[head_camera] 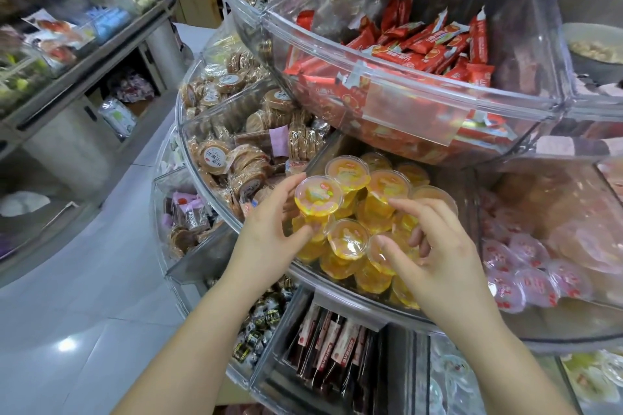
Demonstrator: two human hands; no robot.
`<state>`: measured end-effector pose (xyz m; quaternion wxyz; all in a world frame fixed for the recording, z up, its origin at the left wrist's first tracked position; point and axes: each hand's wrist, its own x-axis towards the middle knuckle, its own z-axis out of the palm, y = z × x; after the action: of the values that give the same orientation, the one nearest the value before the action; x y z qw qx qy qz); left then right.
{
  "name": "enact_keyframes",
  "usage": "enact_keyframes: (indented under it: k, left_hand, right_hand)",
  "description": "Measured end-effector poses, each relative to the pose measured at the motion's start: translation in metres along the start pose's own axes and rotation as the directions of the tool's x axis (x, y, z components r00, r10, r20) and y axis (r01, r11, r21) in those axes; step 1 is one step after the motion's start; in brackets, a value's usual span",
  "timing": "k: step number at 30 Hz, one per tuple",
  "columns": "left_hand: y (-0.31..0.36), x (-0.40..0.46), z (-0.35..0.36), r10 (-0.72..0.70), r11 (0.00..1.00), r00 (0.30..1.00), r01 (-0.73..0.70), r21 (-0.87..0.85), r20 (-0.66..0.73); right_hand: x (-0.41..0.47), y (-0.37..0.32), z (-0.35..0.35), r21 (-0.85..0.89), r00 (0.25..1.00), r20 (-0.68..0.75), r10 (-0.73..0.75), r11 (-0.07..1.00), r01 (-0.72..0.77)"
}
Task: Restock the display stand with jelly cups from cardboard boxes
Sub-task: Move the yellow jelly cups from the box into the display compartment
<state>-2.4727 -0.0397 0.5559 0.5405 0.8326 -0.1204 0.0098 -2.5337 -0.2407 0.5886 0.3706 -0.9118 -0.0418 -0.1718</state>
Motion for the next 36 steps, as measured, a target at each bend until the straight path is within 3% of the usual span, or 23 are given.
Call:
enact_keyframes:
  k: [6,9,13,16,20,23,27,30,32,34,36]
  left_hand:
    - [0.002,-0.018,-0.017,0.067,0.998,0.990,-0.068,-0.002,-0.124]
    - [-0.003,-0.038,-0.030,0.022,0.996,0.972,-0.042,-0.081,-0.235]
    - [-0.019,-0.081,-0.049,-0.091,0.977,0.929,0.014,-0.211,-0.359]
    - [-0.056,-0.124,-0.065,-0.255,0.948,0.869,0.140,-0.285,-0.424]
    - [-0.152,-0.204,-0.076,-0.544,0.837,0.693,0.409,-0.363,-0.473]
    - [-0.240,-0.271,-0.066,-0.734,0.679,0.555,0.612,-0.405,-0.391]
    - [-0.353,-0.344,-0.033,-0.873,0.487,0.439,0.812,-0.322,-0.213]
    - [-0.441,-0.379,0.005,-0.948,0.318,0.301,0.892,-0.321,-0.101]
    - [-0.499,-0.388,0.032,-0.988,0.151,0.155,0.904,-0.401,-0.021]
    - [-0.551,-0.390,0.058,-0.997,-0.059,-0.021,0.851,-0.522,0.078]
    - [-0.601,-0.392,0.084,-0.983,-0.178,-0.111,0.792,-0.585,0.149]
  right_hand:
    - [-0.004,-0.009,-0.003,0.030,0.999,-0.020,-0.028,0.999,0.029]
    - [-0.008,-0.025,0.006,0.075,0.997,0.019,-0.071,0.995,0.070]
    - [-0.020,-0.050,0.045,0.209,0.973,0.212,-0.087,0.977,0.041]
    - [-0.039,-0.068,0.094,0.293,0.902,0.419,-0.102,0.956,-0.029]
    - [-0.091,-0.073,0.193,0.299,0.690,0.717,-0.099,0.938,-0.176]
    - [-0.150,-0.049,0.283,0.158,0.499,0.867,0.008,0.944,-0.290]
    - [-0.240,0.020,0.404,-0.126,0.254,0.947,0.196,0.956,-0.266]
    - [-0.304,0.090,0.487,-0.347,0.089,0.920,0.382,0.899,-0.269]
    - [-0.337,0.137,0.537,-0.448,0.019,0.889,0.458,0.876,-0.180]
    - [-0.359,0.175,0.580,-0.487,0.010,0.873,0.487,0.873,-0.021]
    - [-0.376,0.209,0.626,-0.407,0.025,0.913,0.408,0.904,0.126]
